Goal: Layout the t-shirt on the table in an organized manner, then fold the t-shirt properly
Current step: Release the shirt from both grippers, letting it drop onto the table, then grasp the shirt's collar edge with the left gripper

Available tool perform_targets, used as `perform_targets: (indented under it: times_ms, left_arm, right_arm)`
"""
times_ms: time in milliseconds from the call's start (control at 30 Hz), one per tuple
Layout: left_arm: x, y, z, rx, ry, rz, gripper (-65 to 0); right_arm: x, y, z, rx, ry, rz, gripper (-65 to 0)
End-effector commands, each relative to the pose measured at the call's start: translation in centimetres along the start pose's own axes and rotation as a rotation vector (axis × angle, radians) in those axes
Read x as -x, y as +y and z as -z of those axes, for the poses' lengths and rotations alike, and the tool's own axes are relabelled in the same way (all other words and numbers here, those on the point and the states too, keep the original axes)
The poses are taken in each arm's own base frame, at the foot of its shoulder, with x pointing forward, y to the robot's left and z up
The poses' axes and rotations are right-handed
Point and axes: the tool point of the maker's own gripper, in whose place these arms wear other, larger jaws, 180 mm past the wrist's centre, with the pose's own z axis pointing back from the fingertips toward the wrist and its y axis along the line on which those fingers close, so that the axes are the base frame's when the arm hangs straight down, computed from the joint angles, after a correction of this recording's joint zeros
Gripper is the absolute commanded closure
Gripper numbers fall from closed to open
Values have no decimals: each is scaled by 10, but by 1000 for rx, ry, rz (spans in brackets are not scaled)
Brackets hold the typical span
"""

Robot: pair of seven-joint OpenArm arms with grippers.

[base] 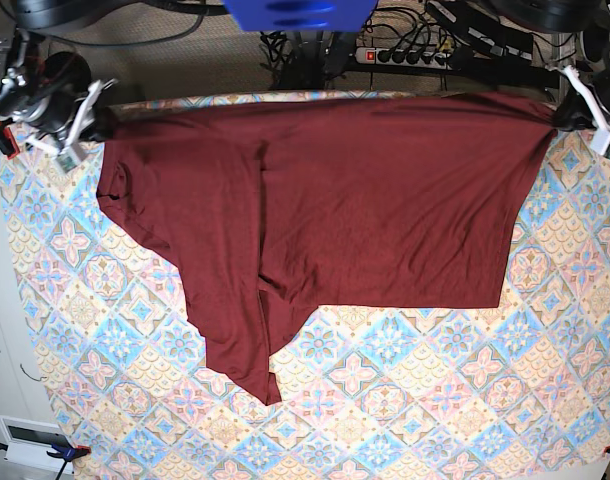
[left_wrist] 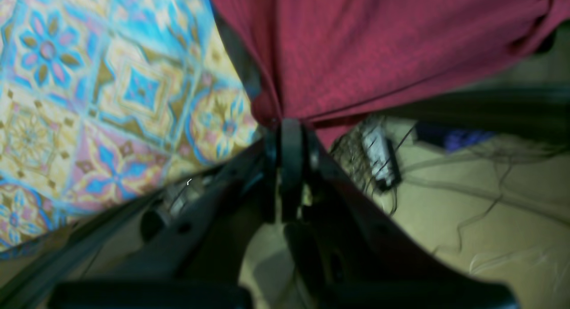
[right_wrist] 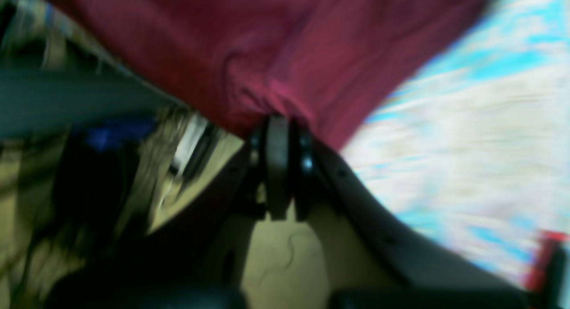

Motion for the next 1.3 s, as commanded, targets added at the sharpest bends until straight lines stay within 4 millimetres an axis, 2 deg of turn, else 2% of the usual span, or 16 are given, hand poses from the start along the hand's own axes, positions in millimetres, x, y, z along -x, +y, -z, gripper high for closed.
perform_targets:
  times_ms: [0, 67, 100, 233, 400, 467, 567, 633, 733, 800, 867, 933, 1000, 1033, 1167, 1267]
  left_arm:
    - [-18, 6, -11, -16, -65, 16, 0]
    - [-43, 10, -20, -23, -171, 12, 0]
    - [-57, 11, -22, -19, -227, 18, 0]
    - [-103, 20, -29, -52, -388, 58, 0]
    - [-145, 27, -40, -86, -561, 74, 0]
    - [-159, 35, -43, -134, -602, 87, 0]
    - [-180, 41, -34, -172, -632, 104, 0]
    - [-185, 46, -23, -179, -631, 84, 0]
    - [-176, 44, 15, -120, -539, 37, 0]
    - [-168, 29, 45, -57, -487, 14, 0]
    - [-162, 6, 72, 5, -435, 18, 0]
    - [-144, -27, 100, 92, -352, 30, -2]
    - [-127, -62, 120, 193, -283, 56, -73]
    - [-118, -75, 126, 229, -253, 60, -116]
    - [-85, -100, 135, 296, -177, 33, -258]
    - [-65, -111, 131, 325, -143, 14, -276]
  right_arm:
    - [-8, -17, -14, 56, -21, -13, -7]
    - [-32, -42, -27, 132, -102, -9, -7]
    - [-52, -50, -31, 155, -162, -15, -7]
    - [-111, -74, -43, 223, -315, -46, -7]
    - [-175, -96, -67, 296, -466, -78, -7]
    - [-199, -99, -66, 281, -509, -89, -7]
    - [-230, -99, -53, 248, -526, -120, -7]
    - [-235, -104, -40, 244, -489, -122, -7]
    - [-238, -98, -20, 234, -451, -130, -6]
    - [-244, -95, -14, 235, -451, -132, -6]
    - [-249, -90, -9, 232, -457, -131, -6]
    - [-249, -89, -4, 240, -446, -127, -6]
    - [-246, -91, -1, 256, -431, -125, -6]
    - [-245, -92, 0, 263, -423, -124, -6]
    - [-242, -96, 0, 283, -405, -126, -6]
    - [-239, -97, 4, 275, -395, -113, -6]
